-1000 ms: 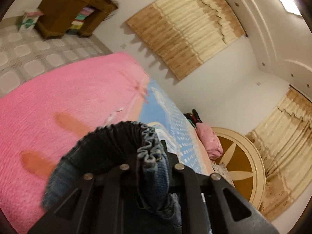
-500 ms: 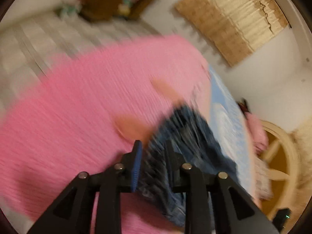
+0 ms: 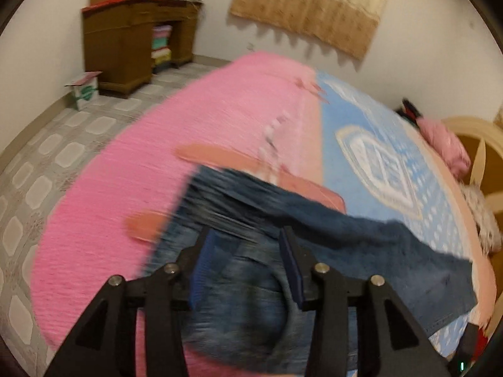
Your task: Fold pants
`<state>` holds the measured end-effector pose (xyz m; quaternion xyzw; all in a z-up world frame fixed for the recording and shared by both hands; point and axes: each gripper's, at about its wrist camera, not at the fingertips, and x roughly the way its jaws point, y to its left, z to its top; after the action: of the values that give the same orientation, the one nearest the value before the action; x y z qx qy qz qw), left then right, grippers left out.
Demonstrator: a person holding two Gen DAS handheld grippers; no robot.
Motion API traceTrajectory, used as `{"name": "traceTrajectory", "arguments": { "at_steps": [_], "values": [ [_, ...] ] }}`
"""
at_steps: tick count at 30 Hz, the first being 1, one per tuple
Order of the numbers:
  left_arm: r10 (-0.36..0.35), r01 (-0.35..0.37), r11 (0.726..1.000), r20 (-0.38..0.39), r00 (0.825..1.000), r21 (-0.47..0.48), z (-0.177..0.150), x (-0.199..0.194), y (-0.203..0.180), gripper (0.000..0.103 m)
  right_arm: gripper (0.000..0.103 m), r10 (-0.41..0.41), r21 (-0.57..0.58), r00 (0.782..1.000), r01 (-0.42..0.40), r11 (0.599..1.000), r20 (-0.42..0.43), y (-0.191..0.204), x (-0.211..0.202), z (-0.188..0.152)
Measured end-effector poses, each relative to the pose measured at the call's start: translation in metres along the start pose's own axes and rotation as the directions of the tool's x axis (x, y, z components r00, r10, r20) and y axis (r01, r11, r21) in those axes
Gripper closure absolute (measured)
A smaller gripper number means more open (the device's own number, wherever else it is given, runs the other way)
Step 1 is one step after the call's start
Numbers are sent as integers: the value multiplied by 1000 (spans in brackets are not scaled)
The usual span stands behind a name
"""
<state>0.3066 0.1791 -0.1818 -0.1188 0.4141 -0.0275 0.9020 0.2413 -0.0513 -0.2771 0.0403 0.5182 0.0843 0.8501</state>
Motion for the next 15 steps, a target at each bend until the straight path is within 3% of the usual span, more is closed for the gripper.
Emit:
{"name": "traceTrajectory", "arguments": {
  "at_steps": [2,4,6,8,11,15],
  "values": [
    [-4,5,999,-22,1000,38,-4,11,-22,58,25,76,16,996,-75,997,-51,-2,-3,-4],
    [6,-3,997,-35,999,73,-1,19,-36,58,26,142,74,990,-141,987,-3,-14,-19,0],
    [14,-11,996,-44,999,84,1,25,-40,58,26,116,80,985,-128,989,131,-27,-48,15],
    [20,-17,998,-50,999,62,6,30,-40,58,26,96,78,972,-115,990,213,-38,-65,38],
    [22,-21,1000,-49,999,18,7,38,-37,55,28,54,51,965,-70,996,257,-50,-67,80],
    [77,-72,993,-50,996,98,-8,51,-45,52,32,29,66,956,-51,997,292,-65,-47,147]
  ]
}}
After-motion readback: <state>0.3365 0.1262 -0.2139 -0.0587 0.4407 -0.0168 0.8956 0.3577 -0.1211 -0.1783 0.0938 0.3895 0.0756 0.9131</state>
